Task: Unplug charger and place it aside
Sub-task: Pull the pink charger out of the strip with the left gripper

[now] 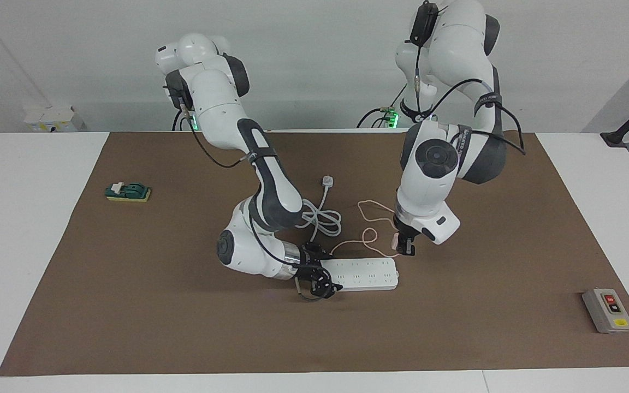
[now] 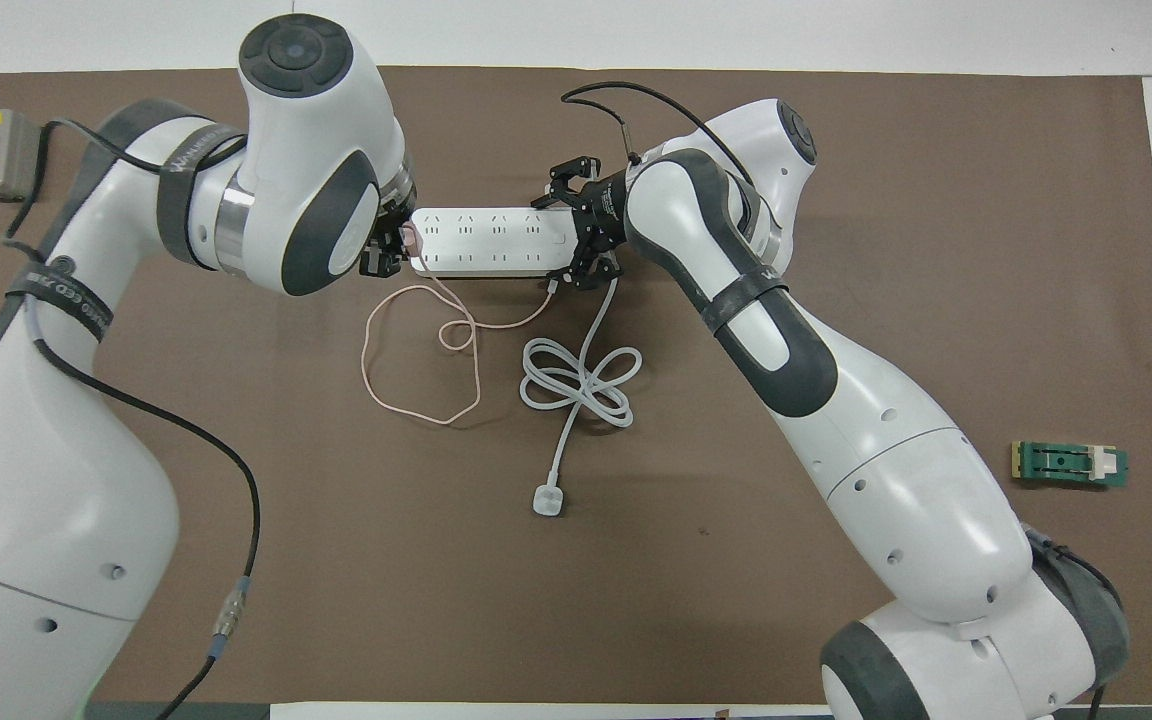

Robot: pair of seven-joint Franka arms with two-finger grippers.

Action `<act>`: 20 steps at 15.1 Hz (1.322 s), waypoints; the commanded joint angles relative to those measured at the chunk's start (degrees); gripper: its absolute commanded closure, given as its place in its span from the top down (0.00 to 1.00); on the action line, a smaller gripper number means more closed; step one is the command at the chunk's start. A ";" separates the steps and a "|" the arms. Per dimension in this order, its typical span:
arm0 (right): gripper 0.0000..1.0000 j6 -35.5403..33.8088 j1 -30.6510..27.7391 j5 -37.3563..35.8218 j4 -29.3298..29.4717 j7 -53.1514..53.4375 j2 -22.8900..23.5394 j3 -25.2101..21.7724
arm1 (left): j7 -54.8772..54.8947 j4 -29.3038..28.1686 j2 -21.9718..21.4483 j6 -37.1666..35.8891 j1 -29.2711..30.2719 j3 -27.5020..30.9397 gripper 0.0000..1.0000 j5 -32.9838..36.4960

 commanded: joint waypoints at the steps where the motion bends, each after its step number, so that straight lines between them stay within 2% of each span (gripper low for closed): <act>1: 0.46 8.91 -0.05 -0.84 2.64 -1.25 3.92 -0.34 | 9.71 0.55 -1.35 -2.96 0.92 0.20 0.00 0.28; 4: 0.50 8.73 -0.05 -0.84 2.72 -1.16 3.83 -0.34 | 24.11 0.38 -5.04 -5.15 4.25 0.03 0.00 -1.65; 7: 0.59 8.47 -0.14 -0.76 2.72 -0.90 3.83 -0.34 | 42.64 -1.46 -7.94 -6.74 8.99 -0.06 0.00 -2.18; 8: 0.68 8.38 -0.22 -0.76 2.72 -0.73 3.83 -0.34 | 48.63 -2.43 -9.00 -6.57 10.58 -0.06 0.00 -2.18; 9: 0.87 8.21 -0.31 -0.76 2.81 -0.55 3.83 -0.25 | 55.22 -3.57 -9.79 -6.22 12.25 -0.15 0.00 -2.27; 10: 1.00 8.03 -0.40 -0.84 2.81 -0.03 3.57 -0.25 | 61.37 -4.28 -10.15 -6.04 13.65 -0.24 0.00 -2.71; 12: 1.00 7.68 -0.75 -0.84 2.90 1.47 3.05 -0.25 | 72.11 -4.89 -10.06 -5.78 15.42 -0.15 0.00 -4.11; 14: 1.00 6.98 -1.01 -0.93 2.90 2.61 2.08 -0.25 | 79.07 -8.22 -10.93 -3.51 17.09 -0.15 0.00 -4.03; 16: 1.00 6.71 -1.02 -0.93 2.90 3.75 0.68 -0.25 | 87.50 -16.02 -14.79 0.97 19.37 -0.15 0.00 -4.12; 17: 1.00 5.32 -1.36 -0.93 2.90 3.93 -0.81 -0.34 | 92.41 -27.02 -20.81 9.69 21.30 -0.24 0.00 -6.47; 18: 1.00 5.13 -1.63 -1.02 2.81 4.28 -1.69 -0.42 | 93.68 -30.70 -22.70 12.48 21.40 -0.15 0.00 -8.49; 20: 1.00 4.95 -1.98 -1.46 2.64 6.12 -3.01 -0.51 | 97.10 -32.40 -23.51 12.68 22.19 -0.15 0.00 -10.62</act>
